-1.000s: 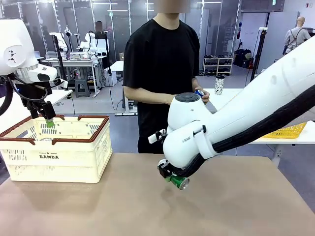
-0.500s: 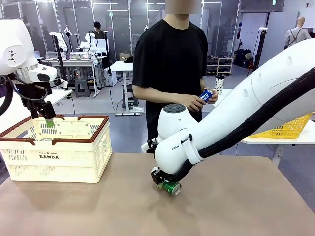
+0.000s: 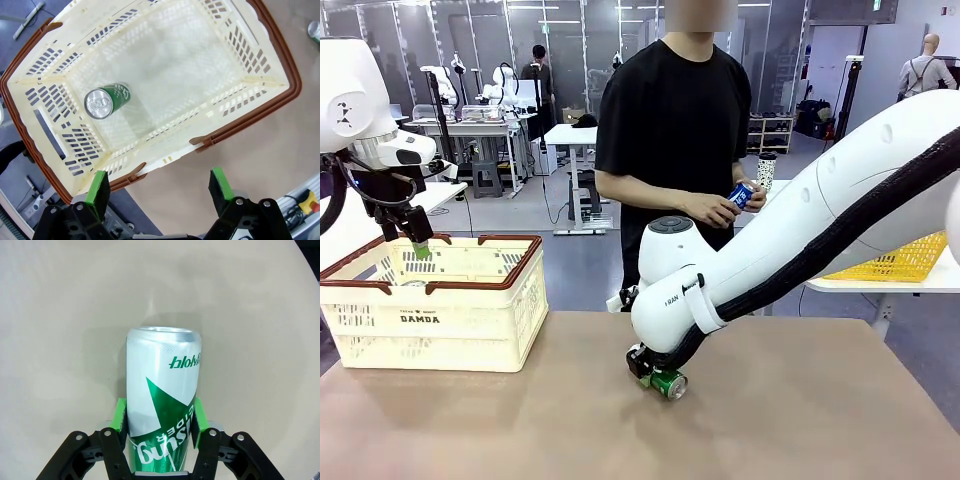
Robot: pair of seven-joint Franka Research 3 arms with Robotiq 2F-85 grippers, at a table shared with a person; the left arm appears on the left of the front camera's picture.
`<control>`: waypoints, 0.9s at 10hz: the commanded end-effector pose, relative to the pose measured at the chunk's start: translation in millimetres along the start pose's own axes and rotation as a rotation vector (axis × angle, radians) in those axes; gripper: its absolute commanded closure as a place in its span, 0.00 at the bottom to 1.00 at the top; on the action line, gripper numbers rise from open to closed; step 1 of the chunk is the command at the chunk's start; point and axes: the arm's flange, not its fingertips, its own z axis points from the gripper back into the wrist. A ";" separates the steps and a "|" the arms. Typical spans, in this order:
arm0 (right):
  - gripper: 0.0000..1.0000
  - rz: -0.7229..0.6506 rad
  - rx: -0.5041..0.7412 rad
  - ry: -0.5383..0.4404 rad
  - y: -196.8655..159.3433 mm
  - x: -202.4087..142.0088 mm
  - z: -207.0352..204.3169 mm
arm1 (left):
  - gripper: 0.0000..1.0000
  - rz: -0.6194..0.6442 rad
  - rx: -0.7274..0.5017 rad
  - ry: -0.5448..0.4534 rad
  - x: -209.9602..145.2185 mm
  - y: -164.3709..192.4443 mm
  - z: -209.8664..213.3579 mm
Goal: Place the drinks into the Shopping basket.
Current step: Pick up one drink and place it into the Shopping basket.
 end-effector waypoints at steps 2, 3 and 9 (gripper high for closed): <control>0.03 -0.011 -0.034 0.010 -2.8 3.3 -3.6 | 0.00 0.017 0.001 -0.002 2.4 0.6 0.5; 0.19 0.000 -0.049 0.003 -4.9 2.3 3.6 | 0.00 0.017 0.001 -0.002 2.4 0.6 0.5; 0.00 0.073 -0.120 -0.001 -7.3 -25.0 88.6 | 0.00 0.017 0.001 -0.002 2.4 0.6 0.5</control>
